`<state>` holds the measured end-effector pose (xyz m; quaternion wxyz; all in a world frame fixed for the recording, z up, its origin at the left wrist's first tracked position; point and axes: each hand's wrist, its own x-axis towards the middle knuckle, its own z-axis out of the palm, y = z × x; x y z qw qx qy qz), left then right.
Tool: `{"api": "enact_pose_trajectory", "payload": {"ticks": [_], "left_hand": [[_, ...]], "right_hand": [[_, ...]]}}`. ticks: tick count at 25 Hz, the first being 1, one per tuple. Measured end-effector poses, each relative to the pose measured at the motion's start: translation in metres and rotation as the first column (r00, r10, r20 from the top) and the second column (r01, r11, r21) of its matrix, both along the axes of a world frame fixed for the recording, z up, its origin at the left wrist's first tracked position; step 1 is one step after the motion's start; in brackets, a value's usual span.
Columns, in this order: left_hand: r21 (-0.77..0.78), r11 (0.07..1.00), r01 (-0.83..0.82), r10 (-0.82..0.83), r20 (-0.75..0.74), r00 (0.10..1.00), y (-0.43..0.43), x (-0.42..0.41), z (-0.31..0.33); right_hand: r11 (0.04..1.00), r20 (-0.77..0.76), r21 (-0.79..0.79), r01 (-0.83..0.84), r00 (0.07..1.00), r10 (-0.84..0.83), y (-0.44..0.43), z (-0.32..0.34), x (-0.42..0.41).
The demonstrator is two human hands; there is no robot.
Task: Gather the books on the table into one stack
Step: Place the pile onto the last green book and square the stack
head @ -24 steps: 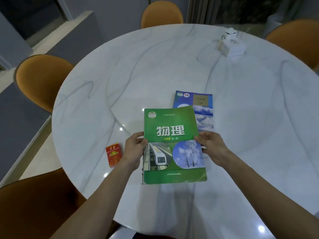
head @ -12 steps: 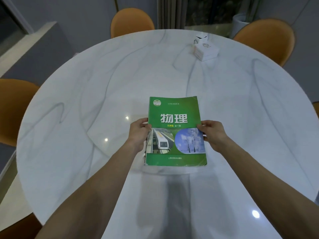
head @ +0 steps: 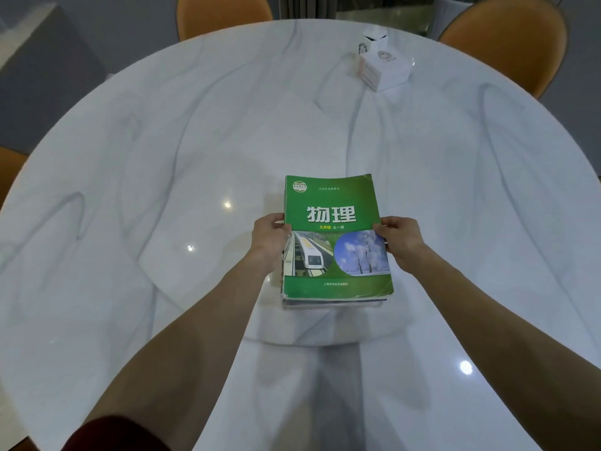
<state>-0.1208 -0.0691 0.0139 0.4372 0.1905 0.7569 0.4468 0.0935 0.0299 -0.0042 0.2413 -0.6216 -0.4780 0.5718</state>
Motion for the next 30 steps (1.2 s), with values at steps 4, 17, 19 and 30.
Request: {"api": "enact_pose_trajectory", "payload": {"ticks": [4,17,19,30], "left_hand": [[-0.029,0.995,0.092,-0.095,-0.151,0.984,0.004,0.001,-0.015],[-0.227,0.949,0.217,-0.305,-0.505,0.807,0.000,0.008,-0.026],[-0.268,0.940,0.212,-0.327,-0.525,0.786,-0.005,0.011,-0.030],[-0.290,0.933,0.214,-0.342,-0.520,0.783,-0.002,0.016,-0.036]], "right_hand": [[1.000,0.092,0.019,-0.015,0.996,0.013,0.000,-0.015,0.002],[0.970,0.395,0.185,-0.158,0.916,0.074,-0.002,-0.024,-0.006],[0.959,0.436,0.206,-0.197,0.895,0.090,-0.003,-0.025,-0.009],[0.964,0.492,0.212,-0.161,0.870,0.037,-0.003,-0.023,-0.015]]}}
